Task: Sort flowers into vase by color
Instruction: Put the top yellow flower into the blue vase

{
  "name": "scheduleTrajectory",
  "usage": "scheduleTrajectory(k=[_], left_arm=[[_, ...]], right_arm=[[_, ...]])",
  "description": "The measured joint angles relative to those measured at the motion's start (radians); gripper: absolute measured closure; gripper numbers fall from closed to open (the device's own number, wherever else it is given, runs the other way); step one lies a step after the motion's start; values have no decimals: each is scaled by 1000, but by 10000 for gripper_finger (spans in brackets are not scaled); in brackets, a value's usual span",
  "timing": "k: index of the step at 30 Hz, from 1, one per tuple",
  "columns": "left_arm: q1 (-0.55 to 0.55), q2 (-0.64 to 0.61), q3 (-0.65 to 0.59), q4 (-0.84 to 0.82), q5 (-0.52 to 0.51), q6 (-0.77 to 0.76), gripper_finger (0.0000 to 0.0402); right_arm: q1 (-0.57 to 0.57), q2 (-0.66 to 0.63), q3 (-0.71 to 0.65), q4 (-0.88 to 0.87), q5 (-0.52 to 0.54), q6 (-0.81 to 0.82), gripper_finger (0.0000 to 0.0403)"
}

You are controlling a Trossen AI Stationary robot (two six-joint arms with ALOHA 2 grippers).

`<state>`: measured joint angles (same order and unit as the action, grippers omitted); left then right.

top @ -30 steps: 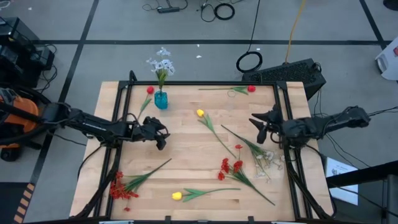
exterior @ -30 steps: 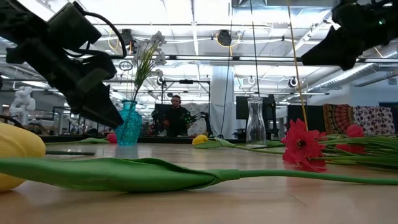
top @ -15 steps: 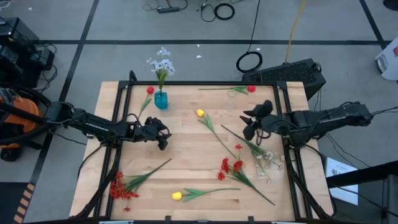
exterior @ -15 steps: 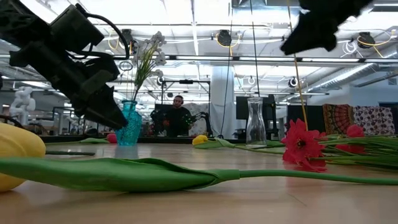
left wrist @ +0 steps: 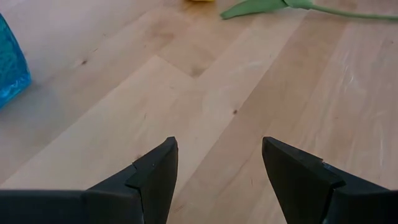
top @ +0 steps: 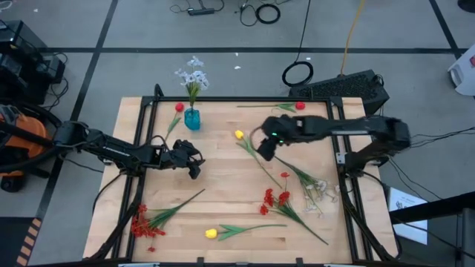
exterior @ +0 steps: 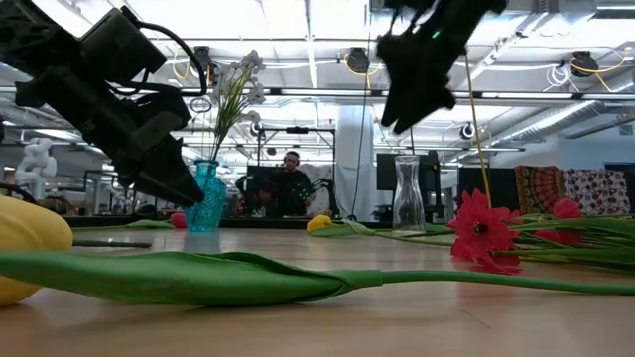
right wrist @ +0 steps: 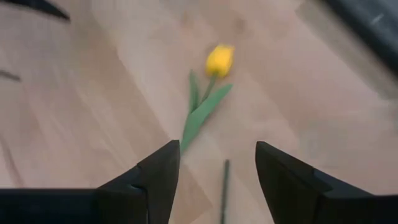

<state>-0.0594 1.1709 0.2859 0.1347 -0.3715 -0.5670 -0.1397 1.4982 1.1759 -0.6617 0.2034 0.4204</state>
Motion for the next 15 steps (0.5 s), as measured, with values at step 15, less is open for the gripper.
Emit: scheduleTrajectory(k=[15], left_arm=[[-3, 0, 0, -9, 0, -4, 164]], right_arm=[[-95, 463, 178, -23, -178, -83, 193]])
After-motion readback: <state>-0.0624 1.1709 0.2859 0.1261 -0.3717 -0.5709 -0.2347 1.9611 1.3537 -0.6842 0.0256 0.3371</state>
